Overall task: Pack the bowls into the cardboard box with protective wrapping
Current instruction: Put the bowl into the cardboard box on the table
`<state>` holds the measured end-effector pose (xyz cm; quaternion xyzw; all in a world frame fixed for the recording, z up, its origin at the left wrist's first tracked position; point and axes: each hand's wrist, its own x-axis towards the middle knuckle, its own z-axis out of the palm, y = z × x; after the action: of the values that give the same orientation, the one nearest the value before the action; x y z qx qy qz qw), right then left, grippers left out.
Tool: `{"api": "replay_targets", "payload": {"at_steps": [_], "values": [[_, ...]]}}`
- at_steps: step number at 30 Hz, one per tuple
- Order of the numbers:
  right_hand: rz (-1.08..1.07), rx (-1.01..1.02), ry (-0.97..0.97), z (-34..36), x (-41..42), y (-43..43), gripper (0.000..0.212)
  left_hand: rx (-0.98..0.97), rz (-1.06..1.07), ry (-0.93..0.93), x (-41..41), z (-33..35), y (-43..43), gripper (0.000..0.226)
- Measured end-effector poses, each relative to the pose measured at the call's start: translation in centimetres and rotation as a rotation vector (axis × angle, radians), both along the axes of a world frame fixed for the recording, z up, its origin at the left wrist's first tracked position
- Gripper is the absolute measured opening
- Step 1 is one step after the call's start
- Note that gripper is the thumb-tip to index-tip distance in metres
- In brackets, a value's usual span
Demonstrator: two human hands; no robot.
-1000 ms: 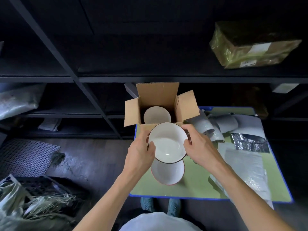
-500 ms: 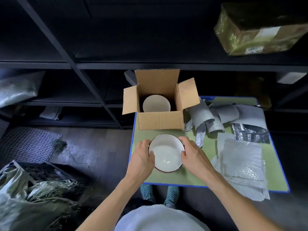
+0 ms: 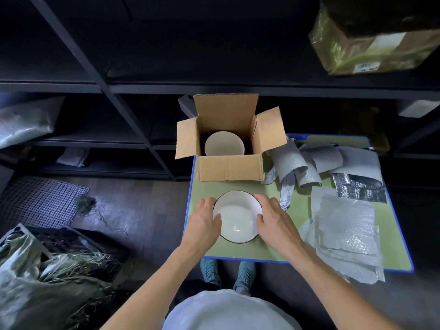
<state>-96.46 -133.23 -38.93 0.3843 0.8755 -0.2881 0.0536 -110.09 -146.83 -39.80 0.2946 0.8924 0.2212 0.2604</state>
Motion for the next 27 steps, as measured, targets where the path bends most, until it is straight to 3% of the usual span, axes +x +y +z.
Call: {"api": "replay_targets", "payload": {"at_steps": [6,15,22,27], "values": [[0.074,0.185,0.054,1.2,-0.3,0.7,0.042,0.059,-0.038,0.210,-0.6,1.7,-0.1,0.032],[0.146,0.215,0.198,5.6,-5.7,4.2,0.034,0.209,-0.105,0.497,-5.5,5.6,3.7,0.022],[0.157,0.207,0.136,6.0,-11.4,7.9,0.037,0.065,-0.098,0.574,-10.1,4.5,7.4,0.048],[0.210,0.156,-0.037,4.9,-14.6,9.3,0.035,0.025,-0.121,0.627,-10.7,3.3,8.8,0.059]]}}
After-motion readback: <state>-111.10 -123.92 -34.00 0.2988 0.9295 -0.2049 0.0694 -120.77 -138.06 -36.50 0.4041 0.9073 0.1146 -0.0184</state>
